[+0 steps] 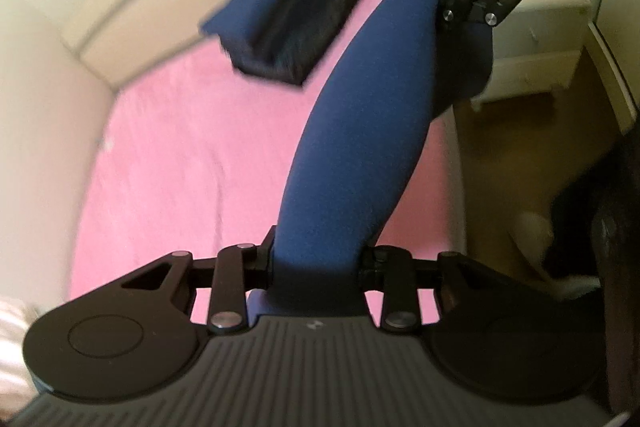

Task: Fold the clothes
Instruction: 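Lift the folded navy garment with both grippers and carry it toward the clothes stack, then lower the navy garment onto the stack of folded clothes with both grippers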

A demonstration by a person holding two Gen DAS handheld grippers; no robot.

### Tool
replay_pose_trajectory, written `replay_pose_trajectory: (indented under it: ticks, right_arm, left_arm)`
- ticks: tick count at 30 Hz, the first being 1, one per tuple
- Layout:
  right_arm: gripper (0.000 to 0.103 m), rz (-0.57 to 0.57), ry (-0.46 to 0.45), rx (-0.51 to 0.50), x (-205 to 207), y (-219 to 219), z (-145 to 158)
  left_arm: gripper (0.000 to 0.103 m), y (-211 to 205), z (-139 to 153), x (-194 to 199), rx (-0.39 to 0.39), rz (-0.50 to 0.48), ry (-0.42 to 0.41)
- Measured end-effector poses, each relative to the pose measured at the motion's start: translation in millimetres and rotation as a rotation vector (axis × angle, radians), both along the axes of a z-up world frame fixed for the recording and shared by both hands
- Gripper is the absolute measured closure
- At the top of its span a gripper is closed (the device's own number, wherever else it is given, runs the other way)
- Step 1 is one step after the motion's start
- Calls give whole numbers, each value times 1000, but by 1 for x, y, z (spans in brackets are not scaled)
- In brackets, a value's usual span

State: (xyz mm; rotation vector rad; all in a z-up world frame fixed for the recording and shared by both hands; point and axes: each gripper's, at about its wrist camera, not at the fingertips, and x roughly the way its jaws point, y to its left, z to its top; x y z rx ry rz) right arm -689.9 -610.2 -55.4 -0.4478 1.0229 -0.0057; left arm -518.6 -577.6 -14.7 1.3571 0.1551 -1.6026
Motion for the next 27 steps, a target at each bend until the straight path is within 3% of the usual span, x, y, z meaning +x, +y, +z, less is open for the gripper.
replay_pose_trajectory:
  ticks: [9,12,16,21,25,27]
  right_arm:
    - [78,-214,-19,-122,-16,-70,39]
    - [78,-284,-25,-159,-38,-93,51]
    - [78,-328,-34,-208,-49,-140,67]
    - [78,-287,-49,-272,-51,-227,70]
    - [78,-203,-71,-330,-46,-316,62]
    - [77,-170,-106,-405,-40,-356,56]
  left_arm:
    - [73,-117,30,-15,-125,-218,0]
    - [73,-157,35,-18,-159,-297,0]
    - [73,-196,43,-26,-196,-377,-15]
    - [73,-277,53,-45,-258,-384,-37]
    - [73,-355,47,-56,-290,-324,-79]
    - [73,-393,42,-62,-315,-288,-117]
